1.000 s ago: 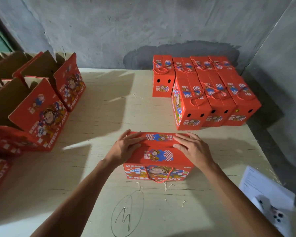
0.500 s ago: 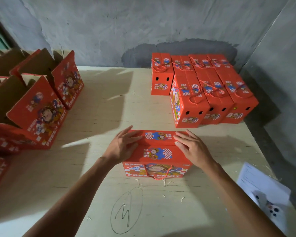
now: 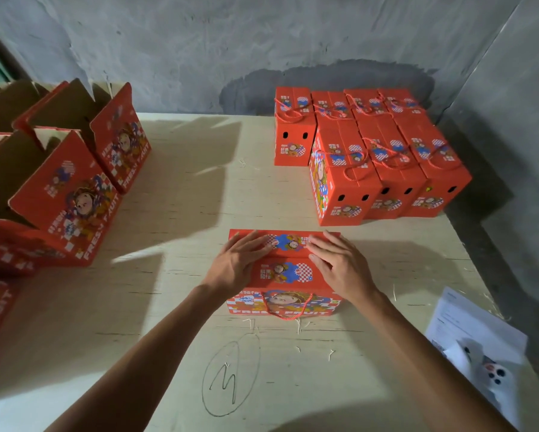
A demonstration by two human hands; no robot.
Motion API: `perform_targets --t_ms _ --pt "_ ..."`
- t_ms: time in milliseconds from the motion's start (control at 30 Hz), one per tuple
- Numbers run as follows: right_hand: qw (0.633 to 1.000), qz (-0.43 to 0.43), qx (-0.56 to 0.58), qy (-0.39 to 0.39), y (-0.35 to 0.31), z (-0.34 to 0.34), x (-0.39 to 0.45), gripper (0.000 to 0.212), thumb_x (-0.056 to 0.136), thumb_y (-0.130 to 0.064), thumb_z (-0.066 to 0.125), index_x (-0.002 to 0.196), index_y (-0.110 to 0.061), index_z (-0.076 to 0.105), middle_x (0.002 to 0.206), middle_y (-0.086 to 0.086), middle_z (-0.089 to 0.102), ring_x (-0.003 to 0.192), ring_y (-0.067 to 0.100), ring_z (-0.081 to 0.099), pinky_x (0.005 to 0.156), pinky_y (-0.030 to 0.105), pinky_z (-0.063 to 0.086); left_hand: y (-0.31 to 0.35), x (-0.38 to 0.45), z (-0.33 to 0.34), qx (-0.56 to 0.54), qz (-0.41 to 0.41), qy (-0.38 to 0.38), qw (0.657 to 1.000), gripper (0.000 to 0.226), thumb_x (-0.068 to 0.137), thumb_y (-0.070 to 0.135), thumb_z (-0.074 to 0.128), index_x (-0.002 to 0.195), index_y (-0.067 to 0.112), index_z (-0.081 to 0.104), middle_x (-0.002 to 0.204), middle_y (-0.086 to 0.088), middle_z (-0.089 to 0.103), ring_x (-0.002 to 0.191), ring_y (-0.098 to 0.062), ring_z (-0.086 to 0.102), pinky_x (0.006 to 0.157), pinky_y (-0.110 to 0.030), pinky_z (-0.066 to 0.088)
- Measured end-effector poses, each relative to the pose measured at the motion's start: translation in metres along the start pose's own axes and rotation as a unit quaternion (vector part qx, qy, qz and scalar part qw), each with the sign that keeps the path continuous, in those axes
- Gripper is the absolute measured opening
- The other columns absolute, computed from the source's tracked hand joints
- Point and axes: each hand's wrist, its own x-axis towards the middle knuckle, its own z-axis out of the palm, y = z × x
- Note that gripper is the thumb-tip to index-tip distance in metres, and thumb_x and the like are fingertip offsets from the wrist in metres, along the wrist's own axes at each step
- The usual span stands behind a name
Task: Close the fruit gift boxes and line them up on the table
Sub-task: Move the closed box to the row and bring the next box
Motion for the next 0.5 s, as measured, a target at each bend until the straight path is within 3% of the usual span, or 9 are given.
perform_targets --t_ms 133,300,367,500 --pt "1.0 0.017 0.017 0.008 -0.001 0.003 -0.001 0.029 0.1 -0.028 0.067 0.126 -0.018 0.073 0.137 -0.005 0.065 0.14 0.022 0.051 0.115 0.048 0.042 -0.003 -0.002 0.001 -0.015 -0.013 -0.031 0.999 0.045 0.106 0.025 0.037 0.144 0.018 0.06 0.156 -0.004 0.047 0.151 -0.023 0.033 0.125 -0.052 0.024" --pt "1.0 0.02 0.02 0.004 -0.004 0.006 -0.004 0.029 0.102 -0.026 0.064 0.128 -0.016 0.072 0.141 -0.004 0.063 0.143 0.022 0.047 0.117 0.048 0.039 -0.002 -0.001 0.002 -0.011 -0.04 -0.046 0.998 0.049 0.102 0.033 0.039 0.144 0.021 0.059 0.158 0.0 0.043 0.154 -0.019 0.027 0.126 -0.052 0.019" --pt "1.0 0.012 0.021 -0.012 -0.002 0.005 -0.005 0.032 0.102 -0.025 0.063 0.132 -0.015 0.07 0.145 -0.003 0.06 0.145 0.025 0.045 0.118 0.049 0.036 0.003 -0.004 0.003 0.004 -0.046 -0.046 0.998 0.053 0.097 0.04 0.043 0.146 0.022 0.057 0.16 0.003 0.041 0.155 -0.017 0.023 0.126 -0.051 0.017" --pt "1.0 0.002 0.01 -0.028 -0.007 0.006 -0.013 0.041 0.106 -0.026 0.055 0.146 -0.017 0.058 0.155 -0.002 0.05 0.151 0.027 0.035 0.124 0.048 0.027 0.016 -0.011 0.01 0.061 -0.032 -0.004 0.998 0.045 0.099 0.034 0.06 0.144 0.028 0.059 0.157 0.001 0.045 0.153 -0.023 0.029 0.125 -0.053 0.02"
